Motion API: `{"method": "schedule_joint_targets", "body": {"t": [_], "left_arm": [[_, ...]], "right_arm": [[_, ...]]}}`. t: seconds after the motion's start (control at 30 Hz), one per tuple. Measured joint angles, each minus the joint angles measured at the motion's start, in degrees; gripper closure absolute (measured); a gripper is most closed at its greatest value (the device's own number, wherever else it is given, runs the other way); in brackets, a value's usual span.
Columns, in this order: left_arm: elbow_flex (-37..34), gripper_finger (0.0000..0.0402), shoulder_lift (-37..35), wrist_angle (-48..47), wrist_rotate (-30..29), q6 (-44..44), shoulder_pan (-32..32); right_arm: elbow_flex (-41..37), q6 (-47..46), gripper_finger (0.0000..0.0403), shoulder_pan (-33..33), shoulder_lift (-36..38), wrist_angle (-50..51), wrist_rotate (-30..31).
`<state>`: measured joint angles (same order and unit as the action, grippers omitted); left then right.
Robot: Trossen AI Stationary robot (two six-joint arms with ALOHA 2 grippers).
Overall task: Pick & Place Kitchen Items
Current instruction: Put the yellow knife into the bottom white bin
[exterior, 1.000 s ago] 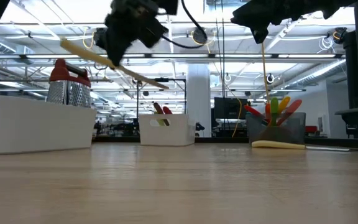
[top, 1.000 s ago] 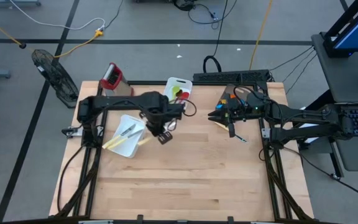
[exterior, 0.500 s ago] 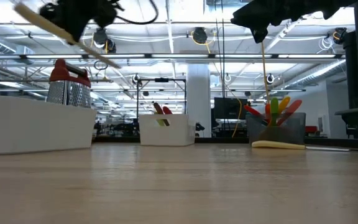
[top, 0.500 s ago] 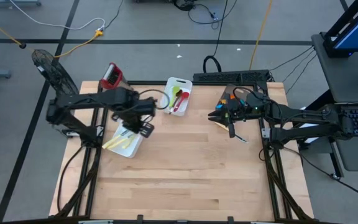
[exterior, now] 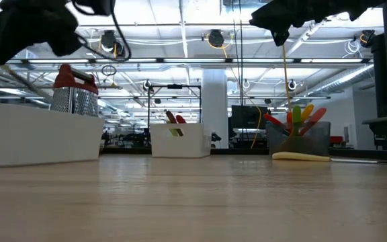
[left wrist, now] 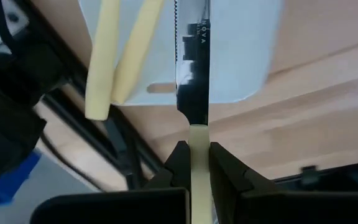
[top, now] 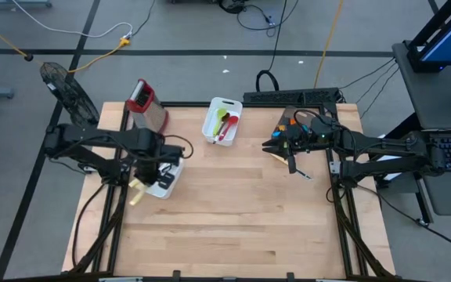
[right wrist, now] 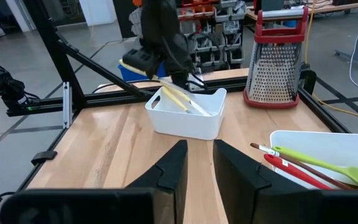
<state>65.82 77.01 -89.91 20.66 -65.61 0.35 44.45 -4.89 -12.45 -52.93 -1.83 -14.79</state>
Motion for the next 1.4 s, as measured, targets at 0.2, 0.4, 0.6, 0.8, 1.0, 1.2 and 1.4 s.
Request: {"method": "schedule_joint_targets", "body": {"t": [0.2,0.4,0.6,0.8,1.0,1.2,1.4], "left_arm": [[-5.4,0.0384,0.0,-0.1,2.2,1.3,3.1],[-7.0,0.0384,1.2,0.3,1.5,7.4,6.5],[-7.0,0.0384,3.3,1.5,-0.7,12.0,10.2],[-7.0,0.0375,7.0,1.6,-1.2,18.2,12.5],[-7.0,0.0369,9.8,2.9,-2.7,24.2,13.8],[-7.0,0.0322,10.8,2.9,-5.3,25.0,14.0],[-7.0,0.0262,10.7,2.8,-6.2,25.7,14.0]], "right_arm": [[0.0,-0.3,0.0335,0.0,0.0,-0.1,0.0],[0.0,-1.6,0.0335,0.0,0.0,0.0,0.0],[0.0,-1.9,0.0335,0.0,0.0,0.2,0.0],[0.0,-1.9,0.0335,0.0,0.0,0.3,0.0],[0.0,-2.0,0.0335,0.0,0.0,0.4,0.0],[0.0,-2.0,0.0335,0.0,0.0,0.4,-0.2],[0.0,-2.0,0.0334,0.0,0.0,0.4,-0.3]]}}
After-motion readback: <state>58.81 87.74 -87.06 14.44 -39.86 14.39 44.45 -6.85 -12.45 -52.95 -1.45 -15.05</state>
